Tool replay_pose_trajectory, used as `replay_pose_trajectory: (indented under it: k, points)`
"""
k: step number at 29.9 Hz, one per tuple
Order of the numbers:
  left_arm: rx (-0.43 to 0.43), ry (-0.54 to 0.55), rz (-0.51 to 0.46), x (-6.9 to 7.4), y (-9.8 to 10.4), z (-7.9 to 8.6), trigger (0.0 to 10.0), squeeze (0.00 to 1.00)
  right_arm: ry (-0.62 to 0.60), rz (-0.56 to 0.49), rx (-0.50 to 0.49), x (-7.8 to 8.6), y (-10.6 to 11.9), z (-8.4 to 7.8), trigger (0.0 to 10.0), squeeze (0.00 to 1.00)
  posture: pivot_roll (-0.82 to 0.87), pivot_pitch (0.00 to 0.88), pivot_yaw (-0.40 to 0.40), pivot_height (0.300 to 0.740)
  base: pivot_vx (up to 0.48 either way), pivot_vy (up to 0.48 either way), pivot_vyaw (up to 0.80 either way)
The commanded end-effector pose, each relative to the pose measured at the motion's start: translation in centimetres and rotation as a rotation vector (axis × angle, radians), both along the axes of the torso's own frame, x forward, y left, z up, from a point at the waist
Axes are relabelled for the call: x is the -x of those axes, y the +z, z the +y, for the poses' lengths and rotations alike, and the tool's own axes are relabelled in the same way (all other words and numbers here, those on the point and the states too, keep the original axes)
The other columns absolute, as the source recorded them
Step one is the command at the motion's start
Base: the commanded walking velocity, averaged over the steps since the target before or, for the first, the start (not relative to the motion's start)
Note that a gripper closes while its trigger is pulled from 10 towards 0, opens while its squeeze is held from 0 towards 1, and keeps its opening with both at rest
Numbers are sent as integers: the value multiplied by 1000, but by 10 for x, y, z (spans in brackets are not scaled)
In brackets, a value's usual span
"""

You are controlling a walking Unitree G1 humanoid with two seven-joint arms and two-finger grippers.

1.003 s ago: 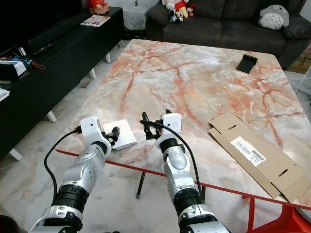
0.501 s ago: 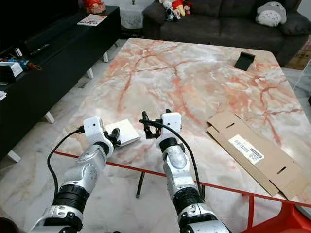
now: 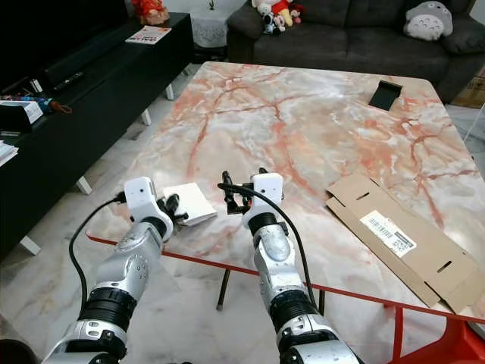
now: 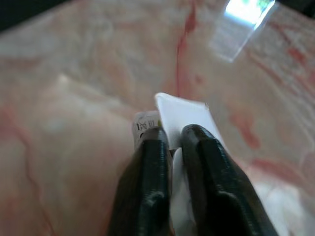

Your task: Picking trash to rubbish bin

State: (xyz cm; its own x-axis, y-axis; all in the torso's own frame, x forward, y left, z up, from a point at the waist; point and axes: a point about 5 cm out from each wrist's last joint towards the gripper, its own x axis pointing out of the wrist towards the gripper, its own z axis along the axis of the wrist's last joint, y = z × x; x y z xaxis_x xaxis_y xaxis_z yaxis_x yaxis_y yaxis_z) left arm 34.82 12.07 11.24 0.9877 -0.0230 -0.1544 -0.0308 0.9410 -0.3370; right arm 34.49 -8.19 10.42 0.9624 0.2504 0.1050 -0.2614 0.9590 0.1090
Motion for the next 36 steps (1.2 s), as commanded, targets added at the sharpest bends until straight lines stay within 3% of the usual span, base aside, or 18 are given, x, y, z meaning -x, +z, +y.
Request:
replay_pose_trajectory:
  k: [1,2,3,4,7,11,13,19,23,29,36]
  points:
    - [-78,26,-74,0,10,7,0,0,-3,-12,-10,-3,5,2,10000,0,50,2,57,740,0,0,0]
    - [-78,26,-74,0,10,7,0,0,-3,-12,-10,-3,5,2,10000,0,50,2,57,740,0,0,0]
    - [-125,55,-116,-1,15,13,1608,0,-8,-17,-15,-4,6,2,10000,0,47,0,63,740,0,0,0]
    - [-157,78,-142,-1,19,18,10000,0,-10,-20,-18,-4,7,2,10000,0,47,0,63,740,0,0,0]
    - [-190,133,-180,-1,23,28,10000,0,-13,-24,-25,-5,8,1,10000,0,48,0,63,740,0,0,0]
    - [-431,158,-255,2,31,46,10000,0,-28,-39,-26,-8,12,-6,10000,0,54,0,57,740,0,0,0]
    - [-469,157,-258,3,29,51,10000,0,-40,-42,-24,-9,13,-11,10000,0,54,0,57,740,0,0,0]
    - [-527,203,-241,8,22,65,10000,0,-69,-45,-16,-13,16,-24,10000,0,50,0,54,740,0,0,0]
    - [-529,217,-243,11,20,67,10000,0,-70,-48,-16,-13,16,-24,10000,0,53,0,57,740,0,0,0]
    - [-552,222,-263,15,20,65,10000,0,-49,-45,-28,-10,13,-12,10000,0,58,0,66,740,0,0,0]
    - [-552,249,-269,16,21,66,10000,0,-23,-67,-11,-6,13,-5,10000,0,47,0,71,740,0,0,650]
